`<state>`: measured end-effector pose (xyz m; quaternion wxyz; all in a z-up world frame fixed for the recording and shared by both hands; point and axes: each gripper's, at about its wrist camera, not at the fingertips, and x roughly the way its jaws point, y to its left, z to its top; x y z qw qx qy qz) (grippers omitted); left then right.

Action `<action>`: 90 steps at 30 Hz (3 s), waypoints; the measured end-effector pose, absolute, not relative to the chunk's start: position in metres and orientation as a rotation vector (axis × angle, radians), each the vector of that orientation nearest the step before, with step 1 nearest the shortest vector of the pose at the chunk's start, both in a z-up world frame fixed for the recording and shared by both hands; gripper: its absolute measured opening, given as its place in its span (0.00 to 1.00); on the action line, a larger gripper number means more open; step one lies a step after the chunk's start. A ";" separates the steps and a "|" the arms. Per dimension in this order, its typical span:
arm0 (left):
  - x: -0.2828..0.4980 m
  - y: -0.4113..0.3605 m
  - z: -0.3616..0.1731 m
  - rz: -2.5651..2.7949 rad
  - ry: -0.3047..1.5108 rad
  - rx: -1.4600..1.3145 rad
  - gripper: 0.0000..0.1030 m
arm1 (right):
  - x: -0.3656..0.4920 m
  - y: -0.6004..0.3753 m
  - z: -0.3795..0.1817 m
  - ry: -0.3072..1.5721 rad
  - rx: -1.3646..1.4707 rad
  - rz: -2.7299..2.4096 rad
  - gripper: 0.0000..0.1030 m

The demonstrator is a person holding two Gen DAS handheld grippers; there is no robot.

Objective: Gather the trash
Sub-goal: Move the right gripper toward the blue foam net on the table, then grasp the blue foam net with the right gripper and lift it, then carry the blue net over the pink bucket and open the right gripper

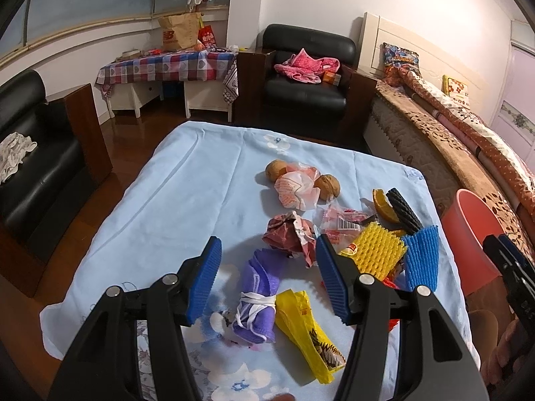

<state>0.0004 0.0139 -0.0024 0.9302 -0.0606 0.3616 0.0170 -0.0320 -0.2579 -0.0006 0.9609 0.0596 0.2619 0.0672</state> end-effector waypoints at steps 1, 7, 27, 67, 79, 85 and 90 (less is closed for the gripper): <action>0.000 0.015 -0.003 0.031 0.742 -0.124 0.57 | -0.031 -0.257 -0.002 0.535 0.119 0.137 0.68; -0.008 0.014 -0.001 -0.026 0.732 -0.104 0.57 | -0.026 -0.256 -0.008 0.560 0.119 0.152 0.64; 0.044 0.008 -0.028 -0.090 0.812 -0.135 0.35 | -0.004 -0.244 -0.032 0.658 0.106 0.206 0.63; 0.019 -0.012 0.021 -0.177 0.700 -0.174 0.28 | 0.009 -0.264 -0.035 0.728 0.236 0.336 0.07; 0.027 -0.082 0.041 -0.335 0.658 -0.144 0.28 | -0.014 -0.334 0.005 0.589 0.252 0.167 0.07; 0.035 -0.132 0.046 -0.426 0.661 -0.116 0.28 | -0.019 -0.377 0.006 0.572 0.280 0.051 0.07; 0.041 -0.176 0.047 -0.496 0.654 -0.077 0.28 | -0.019 -0.414 0.003 0.568 0.311 -0.037 0.07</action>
